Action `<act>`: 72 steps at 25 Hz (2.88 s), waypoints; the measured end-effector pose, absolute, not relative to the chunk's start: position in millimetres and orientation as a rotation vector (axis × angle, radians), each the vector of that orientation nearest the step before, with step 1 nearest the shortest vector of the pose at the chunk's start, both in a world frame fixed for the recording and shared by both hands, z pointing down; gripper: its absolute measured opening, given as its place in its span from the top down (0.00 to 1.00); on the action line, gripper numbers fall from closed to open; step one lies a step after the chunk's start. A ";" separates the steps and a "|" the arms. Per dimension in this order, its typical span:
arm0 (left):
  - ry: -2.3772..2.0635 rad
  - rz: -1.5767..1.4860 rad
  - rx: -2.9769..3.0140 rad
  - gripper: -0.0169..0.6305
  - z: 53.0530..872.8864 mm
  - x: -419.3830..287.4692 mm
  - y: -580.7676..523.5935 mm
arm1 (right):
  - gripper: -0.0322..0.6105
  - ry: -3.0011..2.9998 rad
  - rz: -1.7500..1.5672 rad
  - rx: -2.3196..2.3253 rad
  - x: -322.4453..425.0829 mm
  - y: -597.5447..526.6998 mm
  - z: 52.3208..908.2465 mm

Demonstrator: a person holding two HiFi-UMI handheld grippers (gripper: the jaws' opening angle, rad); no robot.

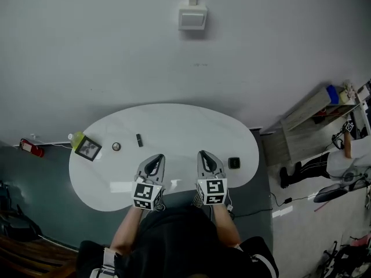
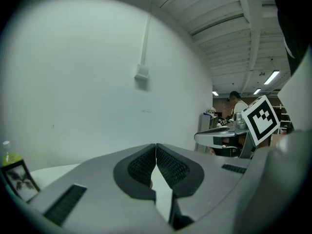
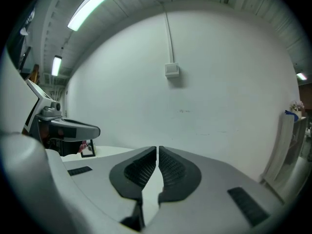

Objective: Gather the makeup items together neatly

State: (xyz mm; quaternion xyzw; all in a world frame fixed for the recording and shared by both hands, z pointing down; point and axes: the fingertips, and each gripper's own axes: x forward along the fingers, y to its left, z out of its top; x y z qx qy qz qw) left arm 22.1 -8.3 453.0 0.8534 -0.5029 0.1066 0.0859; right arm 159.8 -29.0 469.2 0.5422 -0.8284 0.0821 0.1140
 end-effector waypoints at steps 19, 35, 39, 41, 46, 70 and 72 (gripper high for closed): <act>-1.567 0.280 2.495 0.94 447.5 -6.7 -4.2 | 0.89 -2.489 0.272 1.486 127.7 -25.5 470.9; -1.760 0.269 2.294 0.94 467.0 -95.0 6.2 | 0.89 -2.559 0.283 1.237 38.1 -34.7 489.8; -1.797 0.268 2.230 0.94 475.9 -127.2 7.1 | 0.89 -2.560 0.290 1.155 3.0 -39.0 499.4; -1.808 0.267 2.204 0.94 480.5 -143.1 5.0 | 0.89 -2.560 0.288 1.116 -16.6 -42.9 503.9; -1.811 0.278 2.138 0.94 503.8 -178.0 -2.8 | 0.89 -2.540 0.313 1.047 -58.1 -55.0 524.8; -1.689 0.388 1.988 0.94 611.3 -268.3 -39.4 | 0.88 -2.315 0.505 1.018 -145.8 -128.0 664.8; -1.683 0.391 1.982 0.94 614.0 -270.9 -40.4 | 0.88 -2.290 0.511 1.041 -149.4 -134.7 671.7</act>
